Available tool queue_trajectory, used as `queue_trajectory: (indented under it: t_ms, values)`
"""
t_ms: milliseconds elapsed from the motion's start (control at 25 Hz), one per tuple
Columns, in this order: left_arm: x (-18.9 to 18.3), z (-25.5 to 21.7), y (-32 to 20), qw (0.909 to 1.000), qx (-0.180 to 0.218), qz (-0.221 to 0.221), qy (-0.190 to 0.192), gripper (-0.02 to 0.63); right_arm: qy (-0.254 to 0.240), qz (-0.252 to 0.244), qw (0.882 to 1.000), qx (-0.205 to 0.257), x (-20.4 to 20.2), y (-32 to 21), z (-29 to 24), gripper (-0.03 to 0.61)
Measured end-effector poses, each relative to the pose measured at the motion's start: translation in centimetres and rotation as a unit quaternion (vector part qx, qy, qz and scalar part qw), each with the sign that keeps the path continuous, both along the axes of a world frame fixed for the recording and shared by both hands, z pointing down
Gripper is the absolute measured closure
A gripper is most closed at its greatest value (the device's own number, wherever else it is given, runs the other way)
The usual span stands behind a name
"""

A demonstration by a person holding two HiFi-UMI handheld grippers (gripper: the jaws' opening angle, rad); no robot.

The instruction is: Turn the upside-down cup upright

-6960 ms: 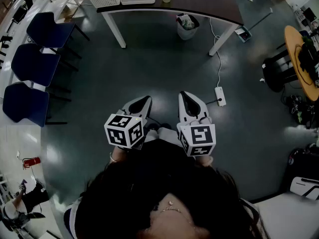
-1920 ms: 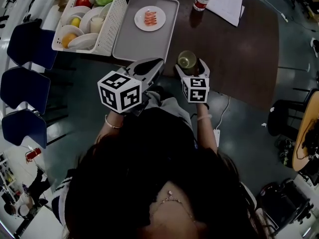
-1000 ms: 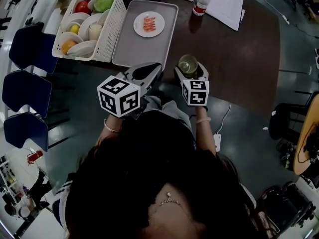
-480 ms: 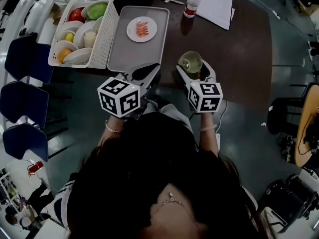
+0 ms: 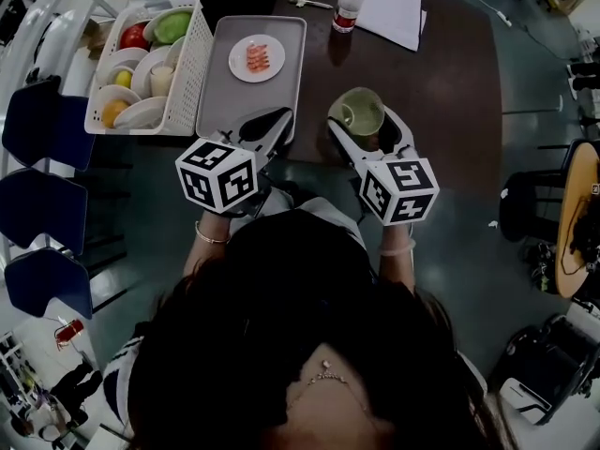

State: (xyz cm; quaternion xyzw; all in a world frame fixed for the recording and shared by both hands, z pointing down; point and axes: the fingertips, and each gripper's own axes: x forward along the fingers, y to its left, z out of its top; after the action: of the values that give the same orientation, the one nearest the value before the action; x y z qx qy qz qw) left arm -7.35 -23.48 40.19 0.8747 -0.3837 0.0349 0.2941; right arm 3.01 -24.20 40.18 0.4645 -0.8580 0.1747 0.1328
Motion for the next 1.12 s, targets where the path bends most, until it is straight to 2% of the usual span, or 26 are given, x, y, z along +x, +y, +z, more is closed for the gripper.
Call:
queue_trajectory:
  t_ms: [200, 320, 440, 640, 920, 1120]
  values:
    - [0.4, -0.5, 0.0, 0.9999, 0.007, 0.007, 0.006, 0.612, -0.045, 0.009, 0.999, -0.009, 0.5, 0.4, -0.5, 0.196]
    - [0.6, -0.6, 0.0, 0.9999, 0.01, 0.012, 0.006, 0.612, -0.096, 0.014, 0.995, -0.022, 0.7, 0.6, -0.5, 0.196]
    - [0.6, -0.7, 0.0, 0.9998, 0.012, 0.014, 0.011, 0.612, -0.162, 0.019, 0.986, -0.04, 0.9, 0.6, -0.5, 0.196]
    - [0.7, -1.1, 0.2, 0.9997, 0.014, 0.014, 0.015, 0.612, -0.273, 0.024, 0.959, -0.073, 1.7, 0.6, -0.4, 0.196]
    - [0.8, -1.3, 0.4, 0.9996, 0.019, 0.017, 0.015, 0.612, -0.386, 0.013, 0.917, -0.097, 1.9, 0.5, -0.5, 0.196]
    - [1.1, -1.8, 0.4, 0.9993, 0.025, 0.02, 0.019, 0.612, -0.461, 0.022, 0.877, -0.132, 2.4, 0.4, 0.7, 0.196]
